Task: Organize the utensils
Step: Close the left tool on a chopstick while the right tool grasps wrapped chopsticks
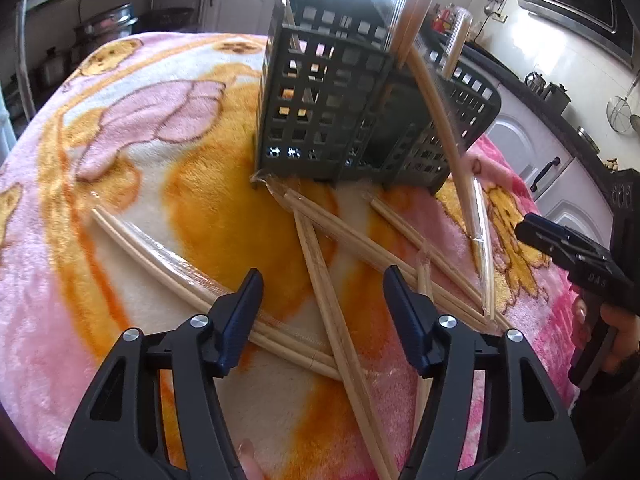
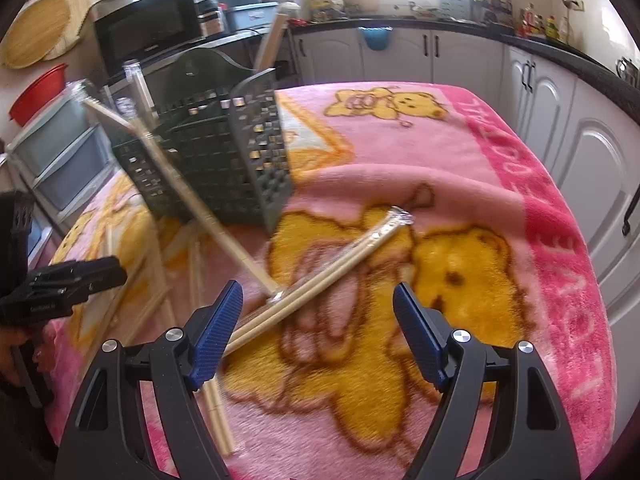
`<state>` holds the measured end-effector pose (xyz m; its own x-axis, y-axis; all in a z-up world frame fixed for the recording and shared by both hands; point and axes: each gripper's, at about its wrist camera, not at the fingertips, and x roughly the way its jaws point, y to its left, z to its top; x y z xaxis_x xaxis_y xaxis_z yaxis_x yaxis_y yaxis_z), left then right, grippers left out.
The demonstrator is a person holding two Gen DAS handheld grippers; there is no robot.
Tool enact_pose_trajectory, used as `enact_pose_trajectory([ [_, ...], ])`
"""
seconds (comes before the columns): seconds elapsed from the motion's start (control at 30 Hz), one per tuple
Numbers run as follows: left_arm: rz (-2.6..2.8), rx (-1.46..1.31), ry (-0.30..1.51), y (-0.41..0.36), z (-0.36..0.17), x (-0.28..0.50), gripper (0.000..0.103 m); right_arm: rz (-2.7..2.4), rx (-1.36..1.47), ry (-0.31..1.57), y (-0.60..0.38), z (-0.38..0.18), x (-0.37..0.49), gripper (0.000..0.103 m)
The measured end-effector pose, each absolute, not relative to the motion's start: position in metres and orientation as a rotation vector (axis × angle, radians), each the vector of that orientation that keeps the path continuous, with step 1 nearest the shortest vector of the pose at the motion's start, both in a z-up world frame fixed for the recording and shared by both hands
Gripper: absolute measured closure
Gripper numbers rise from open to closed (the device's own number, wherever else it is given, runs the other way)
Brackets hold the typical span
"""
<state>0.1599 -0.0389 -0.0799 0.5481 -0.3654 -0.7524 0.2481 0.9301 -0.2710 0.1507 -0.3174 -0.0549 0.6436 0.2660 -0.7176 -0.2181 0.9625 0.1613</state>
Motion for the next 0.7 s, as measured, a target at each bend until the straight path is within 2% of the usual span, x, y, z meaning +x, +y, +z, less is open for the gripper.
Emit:
enact_pose_trajectory([
  [0.17,-0.34,-0.101,0.949,-0.044,-0.085,0.172,0.062,0.247,0.148,0.882,-0.33,-0.061,0.178,0.029],
  [0.37,-0.311,-0.097,0.962,-0.038,-0.089,0.181,0.073,0.182,0.287,0.995,-0.345,-0.078,0.222,0.045],
  [0.47,-0.31,-0.12,0.965,-0.031,-0.089,0.183,0.078,0.16,0.283,1.013,-0.346,-0.081,0.233,0.047],
  [0.53,-0.306,-0.13,0.965,-0.028,-0.089,0.183,0.079,0.134,0.248,1.018,-0.344,-0.081,0.238,0.055],
  [0.6,-0.304,-0.137,0.965,-0.026,-0.09,0.185,0.079,0.117,0.19,1.014,-0.343,-0.082,0.239,0.071],
  [0.7,-0.299,-0.142,0.964,-0.028,-0.089,0.186,0.079,0.125,0.195,1.001,-0.353,-0.083,0.236,0.083],
])
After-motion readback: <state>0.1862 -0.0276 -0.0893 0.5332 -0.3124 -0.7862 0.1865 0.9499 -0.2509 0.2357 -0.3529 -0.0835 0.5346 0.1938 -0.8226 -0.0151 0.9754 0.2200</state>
